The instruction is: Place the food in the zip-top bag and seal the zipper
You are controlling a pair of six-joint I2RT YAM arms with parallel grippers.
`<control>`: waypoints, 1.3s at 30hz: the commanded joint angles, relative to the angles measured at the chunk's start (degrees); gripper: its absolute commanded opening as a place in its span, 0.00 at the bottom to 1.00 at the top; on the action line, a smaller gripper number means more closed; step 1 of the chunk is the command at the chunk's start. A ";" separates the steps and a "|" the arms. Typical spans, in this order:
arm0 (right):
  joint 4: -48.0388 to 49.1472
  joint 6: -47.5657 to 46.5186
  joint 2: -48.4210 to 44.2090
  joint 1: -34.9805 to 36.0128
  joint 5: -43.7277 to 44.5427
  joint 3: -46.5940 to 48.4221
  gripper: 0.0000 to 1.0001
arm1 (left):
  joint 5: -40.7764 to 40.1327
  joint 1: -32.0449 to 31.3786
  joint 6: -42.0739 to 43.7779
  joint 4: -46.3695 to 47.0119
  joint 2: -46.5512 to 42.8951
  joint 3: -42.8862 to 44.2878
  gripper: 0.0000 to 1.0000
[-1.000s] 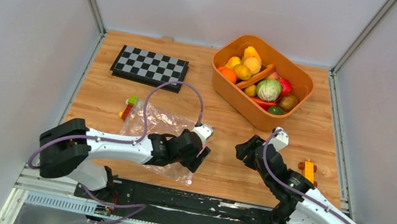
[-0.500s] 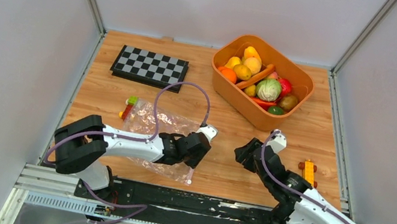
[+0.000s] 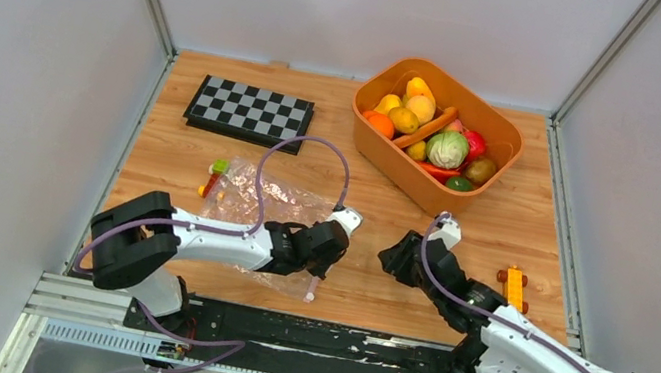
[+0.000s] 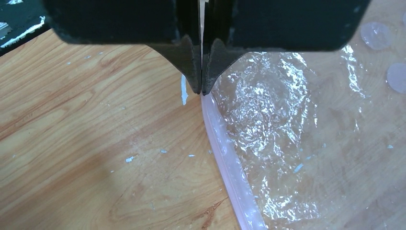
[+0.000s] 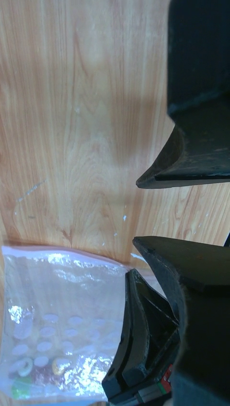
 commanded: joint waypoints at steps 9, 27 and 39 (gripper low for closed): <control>18.39 1.21 5.47 -0.14 -11.14 -2.00 0.42 | 1.55 -0.25 0.37 4.73 -10.85 -2.94 0.00; 35.72 7.80 17.30 -0.12 -20.40 3.85 0.32 | 2.58 -0.25 -1.79 5.38 -24.87 -7.07 0.00; 29.65 6.91 14.42 -0.08 -13.26 4.85 0.23 | 2.61 -0.27 -2.22 4.88 -26.06 -6.82 0.00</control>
